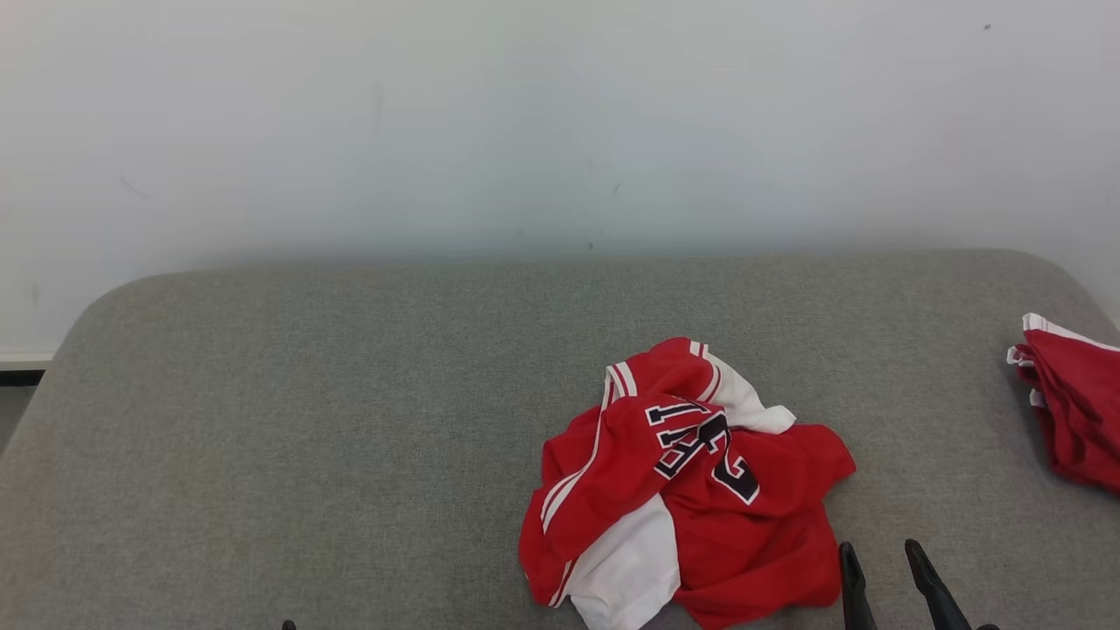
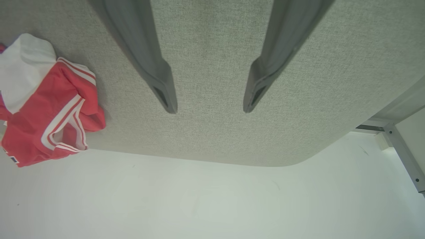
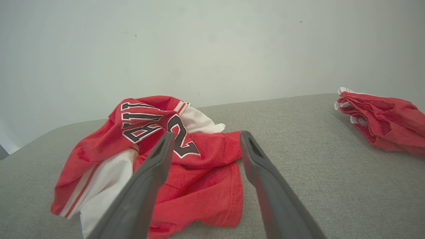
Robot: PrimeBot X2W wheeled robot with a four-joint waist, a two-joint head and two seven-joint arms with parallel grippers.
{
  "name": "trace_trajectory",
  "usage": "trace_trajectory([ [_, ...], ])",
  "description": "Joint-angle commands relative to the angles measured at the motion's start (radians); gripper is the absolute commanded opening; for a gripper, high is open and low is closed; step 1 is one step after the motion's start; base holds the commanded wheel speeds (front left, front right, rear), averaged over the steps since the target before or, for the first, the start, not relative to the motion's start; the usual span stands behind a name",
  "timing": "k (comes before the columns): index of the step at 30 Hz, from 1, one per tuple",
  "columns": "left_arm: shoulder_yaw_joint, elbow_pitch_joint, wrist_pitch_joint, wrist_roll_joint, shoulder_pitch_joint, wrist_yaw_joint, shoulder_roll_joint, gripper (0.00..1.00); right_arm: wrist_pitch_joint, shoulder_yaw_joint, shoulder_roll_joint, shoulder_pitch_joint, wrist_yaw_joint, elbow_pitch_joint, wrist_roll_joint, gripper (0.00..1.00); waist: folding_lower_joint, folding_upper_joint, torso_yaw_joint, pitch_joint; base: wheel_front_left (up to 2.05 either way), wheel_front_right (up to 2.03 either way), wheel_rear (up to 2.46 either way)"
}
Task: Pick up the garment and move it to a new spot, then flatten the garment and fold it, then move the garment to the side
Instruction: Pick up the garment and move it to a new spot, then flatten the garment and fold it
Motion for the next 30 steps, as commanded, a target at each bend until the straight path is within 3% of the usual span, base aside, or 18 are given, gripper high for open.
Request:
trace_trajectory([
  [1,0.001,0.003,-0.003,-0.004,-0.009,-0.003,-0.002,1.00,0.000,0.000,0.002,-0.007,-0.003,-0.001,0.001,1.00,0.0000,0.0000,-0.001,0.000,0.00,0.00,0.00],
  [16,-0.003,0.005,-0.003,-0.024,-0.032,-0.004,-0.002,1.00,0.000,0.011,0.002,-0.015,-0.003,0.001,0.006,1.00,0.0000,0.0000,-0.023,0.003,0.00,0.00,0.00],
  [22,-0.049,0.086,-0.003,-0.075,-0.164,-0.003,0.023,1.00,0.000,0.025,0.002,-0.026,-0.003,-0.003,0.000,1.00,0.0000,0.0000,-0.069,0.017,0.00,0.00,0.00],
  [30,-0.126,0.238,0.215,-0.293,-0.488,-0.003,0.064,1.00,0.000,0.049,0.002,-0.051,-0.003,-0.008,-0.002,1.00,0.0000,0.0000,-0.198,0.063,0.00,0.00,0.00],
])
